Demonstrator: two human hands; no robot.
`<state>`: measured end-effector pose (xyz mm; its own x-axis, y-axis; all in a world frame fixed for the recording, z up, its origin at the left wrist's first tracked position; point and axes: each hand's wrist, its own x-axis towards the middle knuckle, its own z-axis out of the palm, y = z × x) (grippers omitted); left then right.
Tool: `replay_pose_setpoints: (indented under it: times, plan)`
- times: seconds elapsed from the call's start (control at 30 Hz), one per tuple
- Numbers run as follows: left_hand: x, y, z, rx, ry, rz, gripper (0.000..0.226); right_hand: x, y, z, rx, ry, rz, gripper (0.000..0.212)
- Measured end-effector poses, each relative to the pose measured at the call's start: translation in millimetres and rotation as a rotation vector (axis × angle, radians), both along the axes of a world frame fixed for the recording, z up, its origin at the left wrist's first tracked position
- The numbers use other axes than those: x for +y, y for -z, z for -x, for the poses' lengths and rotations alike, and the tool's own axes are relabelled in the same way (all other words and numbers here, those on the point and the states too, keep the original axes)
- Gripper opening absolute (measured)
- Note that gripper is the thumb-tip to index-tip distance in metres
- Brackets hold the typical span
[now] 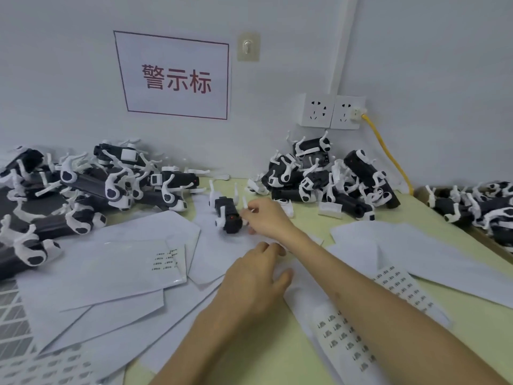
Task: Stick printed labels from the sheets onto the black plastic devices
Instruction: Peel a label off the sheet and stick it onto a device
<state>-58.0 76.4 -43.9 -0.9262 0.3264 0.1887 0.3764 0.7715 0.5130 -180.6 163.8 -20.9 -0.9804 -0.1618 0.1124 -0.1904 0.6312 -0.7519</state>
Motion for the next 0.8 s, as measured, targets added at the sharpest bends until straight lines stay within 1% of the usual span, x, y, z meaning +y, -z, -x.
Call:
replay_pose_setpoints:
  times: [0.1,0.2,0.27,0.3,0.33,0.37,0.47,0.5,0.53,0.57,0.6,0.67,0.73,0.8]
  plan:
    - [-1,0,0,0.023,-0.021,-0.040,0.040,11,-4,0,0.004,0.067,0.116,0.026]
    - [-2,-2,0,0.028,-0.062,-0.090,0.038,31,-13,-10,-0.069,0.064,0.332,0.023]
    - [-3,-5,0,-0.004,-0.106,-0.192,0.035,46,-21,-22,-0.078,0.053,0.443,0.027]
    - [-3,-7,1,-0.036,-0.125,-0.273,0.034,54,-24,-30,-0.083,0.048,0.487,0.028]
    - [-4,-9,1,-0.087,-0.140,-0.379,0.034,62,-26,-37,-0.091,0.041,0.529,0.029]
    - [-4,-12,2,-0.171,-0.148,-0.524,0.035,69,-28,-45,-0.101,0.031,0.569,0.030]
    - [-8,-23,4,-0.566,-0.058,-1.096,0.045,87,-32,-69,-0.145,-0.033,0.652,0.028]
    - [-10,-26,5,-0.656,-0.015,-1.233,0.050,91,-32,-76,-0.167,-0.061,0.687,0.028]
    - [-12,-29,5,-0.705,0.020,-1.319,0.057,94,-31,-82,-0.190,-0.082,0.725,0.028]
    - [-14,-29,6,-0.710,0.037,-1.370,0.062,95,-29,-87,-0.209,-0.099,0.759,0.030]
    - [-15,-30,6,-0.688,0.044,-1.411,0.063,95,-25,-91,-0.220,-0.109,0.775,0.032]
    - [-15,-29,6,-0.609,0.040,-1.477,0.050,93,-18,-94,-0.224,-0.100,0.736,0.032]
    - [-14,-30,4,-0.555,0.028,-1.503,0.036,91,-14,-96,-0.221,-0.079,0.660,0.028]
    - [-13,-31,2,-0.520,0.004,-1.522,0.032,90,-13,-98,-0.199,-0.040,0.628,0.025]
